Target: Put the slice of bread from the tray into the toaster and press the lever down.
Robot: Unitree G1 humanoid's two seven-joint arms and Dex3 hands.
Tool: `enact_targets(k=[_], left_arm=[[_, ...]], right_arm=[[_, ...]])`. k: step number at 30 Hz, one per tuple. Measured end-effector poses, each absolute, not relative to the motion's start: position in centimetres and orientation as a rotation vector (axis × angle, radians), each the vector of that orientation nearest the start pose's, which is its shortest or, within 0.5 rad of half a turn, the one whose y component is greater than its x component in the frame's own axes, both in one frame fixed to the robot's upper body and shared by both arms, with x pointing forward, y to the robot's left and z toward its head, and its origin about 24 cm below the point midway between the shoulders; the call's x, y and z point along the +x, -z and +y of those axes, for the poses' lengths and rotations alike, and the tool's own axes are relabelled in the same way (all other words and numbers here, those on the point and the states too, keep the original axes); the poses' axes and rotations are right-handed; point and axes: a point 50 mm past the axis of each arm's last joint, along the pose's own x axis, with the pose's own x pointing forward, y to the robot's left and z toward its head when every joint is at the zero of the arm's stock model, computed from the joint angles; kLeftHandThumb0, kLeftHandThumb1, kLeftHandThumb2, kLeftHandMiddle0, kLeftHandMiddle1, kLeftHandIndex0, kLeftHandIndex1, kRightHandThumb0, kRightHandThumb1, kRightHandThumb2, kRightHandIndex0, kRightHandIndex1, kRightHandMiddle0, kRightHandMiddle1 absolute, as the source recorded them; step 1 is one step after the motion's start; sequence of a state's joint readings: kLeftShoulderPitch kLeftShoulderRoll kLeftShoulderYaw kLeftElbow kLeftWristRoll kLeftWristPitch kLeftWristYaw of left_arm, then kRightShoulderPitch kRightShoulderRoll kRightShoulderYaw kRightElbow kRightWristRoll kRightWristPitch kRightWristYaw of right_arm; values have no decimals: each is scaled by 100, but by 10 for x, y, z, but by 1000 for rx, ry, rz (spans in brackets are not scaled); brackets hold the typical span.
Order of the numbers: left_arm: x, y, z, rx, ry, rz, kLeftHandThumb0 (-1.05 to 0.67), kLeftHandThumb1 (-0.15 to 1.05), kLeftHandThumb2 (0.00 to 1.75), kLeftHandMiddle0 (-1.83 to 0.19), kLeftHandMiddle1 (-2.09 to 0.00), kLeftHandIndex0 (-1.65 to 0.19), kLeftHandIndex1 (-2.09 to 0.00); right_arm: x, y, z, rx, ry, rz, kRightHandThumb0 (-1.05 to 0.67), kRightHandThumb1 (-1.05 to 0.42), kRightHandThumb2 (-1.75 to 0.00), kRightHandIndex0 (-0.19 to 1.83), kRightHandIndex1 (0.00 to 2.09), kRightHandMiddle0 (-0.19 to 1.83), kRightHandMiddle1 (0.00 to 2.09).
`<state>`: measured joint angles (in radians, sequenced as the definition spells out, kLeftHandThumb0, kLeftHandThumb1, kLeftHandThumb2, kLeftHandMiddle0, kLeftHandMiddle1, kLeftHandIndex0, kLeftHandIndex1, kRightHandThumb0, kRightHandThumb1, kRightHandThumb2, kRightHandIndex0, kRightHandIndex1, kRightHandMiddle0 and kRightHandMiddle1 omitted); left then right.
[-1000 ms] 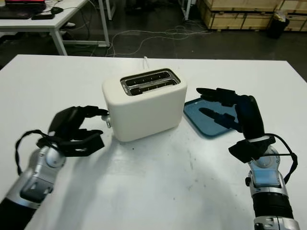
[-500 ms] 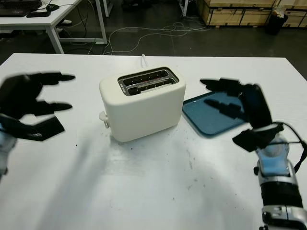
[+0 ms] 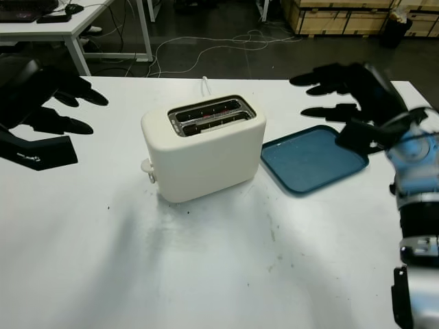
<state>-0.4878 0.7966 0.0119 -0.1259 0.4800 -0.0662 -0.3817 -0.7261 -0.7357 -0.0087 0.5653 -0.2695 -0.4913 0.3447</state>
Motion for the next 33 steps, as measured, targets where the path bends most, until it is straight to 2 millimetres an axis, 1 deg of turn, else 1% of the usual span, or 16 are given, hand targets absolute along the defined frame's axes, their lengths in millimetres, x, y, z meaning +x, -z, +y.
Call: enact_targets(k=[2,6,10,14,22,27,33], left_arm=[[300,-245,216,1369,182,-435,-59,62,1,-119,-24,-115,-3],[302,-249,213,1387,181,-425,-60,62,1,-119,-24,-114,-1],[302,-247,211,1391,188,-406,-60,63,1,-116,-24,-112,0],[302,-246,209,1387,189,-411,-59,63,0,-114,-24,-112,0],[301,-236,211,1370,155,-401,-57,65,1,-111,-25,-110,0],[300,-233,214,1371,128,-388,-55,65,0,-111,-28,-110,0],[300,-232,217,1364,110,-370,-52,64,0,-110,-31,-110,0]], right_arm=[[349,-224,-251,-1083,-267,-445,-28,-72,0,91,0,83,0],[351,-223,-244,-1129,-308,-420,-26,-72,0,87,0,79,0],[352,-223,-240,-1163,-334,-381,-28,-71,0,89,1,80,1],[352,-223,-235,-1175,-352,-379,-26,-71,0,89,1,80,0],[351,-213,-230,-1179,-411,-315,-31,-74,-1,88,0,78,0],[351,-215,-229,-1180,-404,-312,-38,-76,-1,86,0,76,0],[351,-216,-229,-1179,-405,-295,-36,-75,0,84,0,75,0]])
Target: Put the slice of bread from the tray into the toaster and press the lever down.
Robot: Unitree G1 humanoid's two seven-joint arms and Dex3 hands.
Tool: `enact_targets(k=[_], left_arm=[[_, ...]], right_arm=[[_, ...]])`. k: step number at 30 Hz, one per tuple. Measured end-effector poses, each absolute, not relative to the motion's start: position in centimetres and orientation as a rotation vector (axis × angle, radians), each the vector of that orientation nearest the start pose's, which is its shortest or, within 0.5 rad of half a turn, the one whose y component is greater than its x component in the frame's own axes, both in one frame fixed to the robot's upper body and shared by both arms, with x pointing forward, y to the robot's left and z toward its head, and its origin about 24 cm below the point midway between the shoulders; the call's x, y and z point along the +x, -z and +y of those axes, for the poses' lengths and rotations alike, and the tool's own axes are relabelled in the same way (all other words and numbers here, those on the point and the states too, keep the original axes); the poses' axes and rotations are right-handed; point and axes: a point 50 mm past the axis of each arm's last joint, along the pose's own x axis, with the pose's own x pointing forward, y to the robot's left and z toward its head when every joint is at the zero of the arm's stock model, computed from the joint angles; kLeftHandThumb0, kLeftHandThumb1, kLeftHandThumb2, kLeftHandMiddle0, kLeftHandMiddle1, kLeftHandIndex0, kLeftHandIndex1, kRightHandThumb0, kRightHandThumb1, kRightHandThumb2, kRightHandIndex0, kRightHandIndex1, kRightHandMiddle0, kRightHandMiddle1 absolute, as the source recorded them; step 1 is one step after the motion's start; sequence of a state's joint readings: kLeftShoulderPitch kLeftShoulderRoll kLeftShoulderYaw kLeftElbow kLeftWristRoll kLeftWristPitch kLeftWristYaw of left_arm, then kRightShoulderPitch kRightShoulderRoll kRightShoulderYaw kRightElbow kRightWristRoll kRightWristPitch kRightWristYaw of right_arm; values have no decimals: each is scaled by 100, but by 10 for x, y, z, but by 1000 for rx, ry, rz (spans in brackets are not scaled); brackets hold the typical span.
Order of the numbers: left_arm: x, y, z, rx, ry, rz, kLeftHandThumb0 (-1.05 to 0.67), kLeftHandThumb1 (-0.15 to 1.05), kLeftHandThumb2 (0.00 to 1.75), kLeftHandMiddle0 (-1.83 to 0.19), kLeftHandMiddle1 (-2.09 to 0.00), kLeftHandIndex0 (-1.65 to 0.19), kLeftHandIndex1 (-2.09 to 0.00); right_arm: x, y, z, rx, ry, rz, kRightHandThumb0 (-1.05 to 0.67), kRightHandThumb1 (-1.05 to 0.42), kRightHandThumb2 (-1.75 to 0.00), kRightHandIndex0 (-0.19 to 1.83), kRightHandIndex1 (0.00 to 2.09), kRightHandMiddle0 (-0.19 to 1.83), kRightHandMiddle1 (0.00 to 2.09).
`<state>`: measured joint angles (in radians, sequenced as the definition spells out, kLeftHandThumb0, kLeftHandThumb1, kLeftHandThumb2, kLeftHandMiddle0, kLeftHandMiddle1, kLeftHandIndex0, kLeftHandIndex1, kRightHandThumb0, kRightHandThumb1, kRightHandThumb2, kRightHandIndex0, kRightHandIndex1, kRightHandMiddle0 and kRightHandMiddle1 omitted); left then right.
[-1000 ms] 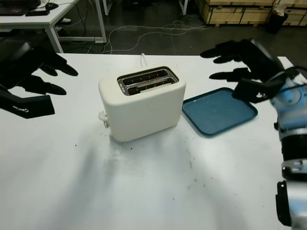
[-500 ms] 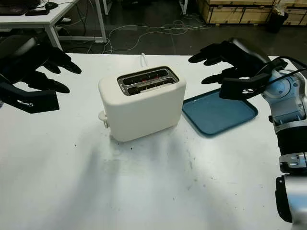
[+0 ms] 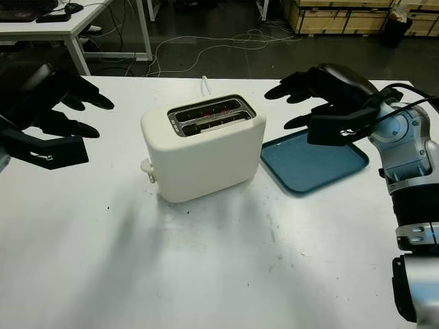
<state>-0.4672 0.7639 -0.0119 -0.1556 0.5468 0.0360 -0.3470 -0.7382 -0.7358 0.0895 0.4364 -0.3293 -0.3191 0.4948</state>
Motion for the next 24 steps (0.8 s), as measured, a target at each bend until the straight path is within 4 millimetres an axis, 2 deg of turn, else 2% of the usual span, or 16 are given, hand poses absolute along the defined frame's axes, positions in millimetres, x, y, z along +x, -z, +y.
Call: enact_targets(k=[14,24], left_arm=[[301,-230,217,1359,111,-345,-51,63,0,-107,-41,-110,0],[301,-230,216,1360,115,-345,-51,62,0,-95,-69,-112,-1]], right_arm=[[351,-216,-230,-1181,-404,-294,-28,-73,0,85,1,75,0],[351,-216,-230,-1180,-405,-294,-26,-73,0,86,1,76,0]])
